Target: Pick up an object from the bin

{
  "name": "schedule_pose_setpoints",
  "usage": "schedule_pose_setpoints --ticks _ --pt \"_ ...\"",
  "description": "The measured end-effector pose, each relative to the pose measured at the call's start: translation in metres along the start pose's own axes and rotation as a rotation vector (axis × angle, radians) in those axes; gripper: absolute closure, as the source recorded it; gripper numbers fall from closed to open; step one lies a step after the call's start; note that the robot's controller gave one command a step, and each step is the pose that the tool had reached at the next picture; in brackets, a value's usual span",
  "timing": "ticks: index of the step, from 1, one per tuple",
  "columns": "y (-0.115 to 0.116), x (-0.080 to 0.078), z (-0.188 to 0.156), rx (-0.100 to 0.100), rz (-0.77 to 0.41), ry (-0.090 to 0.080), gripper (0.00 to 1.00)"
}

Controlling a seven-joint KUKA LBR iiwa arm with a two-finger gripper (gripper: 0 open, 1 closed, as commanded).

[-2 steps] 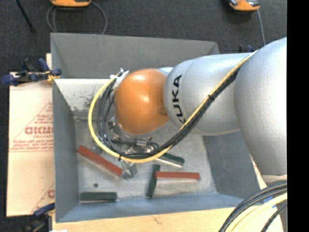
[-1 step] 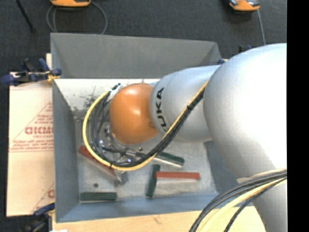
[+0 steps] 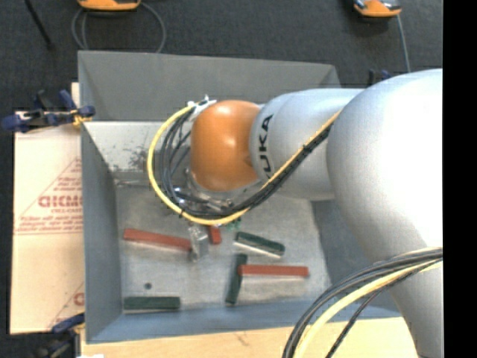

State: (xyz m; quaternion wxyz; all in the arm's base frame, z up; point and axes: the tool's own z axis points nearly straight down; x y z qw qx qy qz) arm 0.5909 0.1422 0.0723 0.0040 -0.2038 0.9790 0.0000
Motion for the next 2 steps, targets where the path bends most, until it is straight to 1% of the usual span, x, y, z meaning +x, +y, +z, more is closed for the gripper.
schedule_pose_setpoints --ticks 1,2 --pt "0.003 0.001 0.000 -0.004 0.000 0.002 1.00" --pt "-0.044 -0.007 -0.166 0.003 -0.555 -0.002 1.00"
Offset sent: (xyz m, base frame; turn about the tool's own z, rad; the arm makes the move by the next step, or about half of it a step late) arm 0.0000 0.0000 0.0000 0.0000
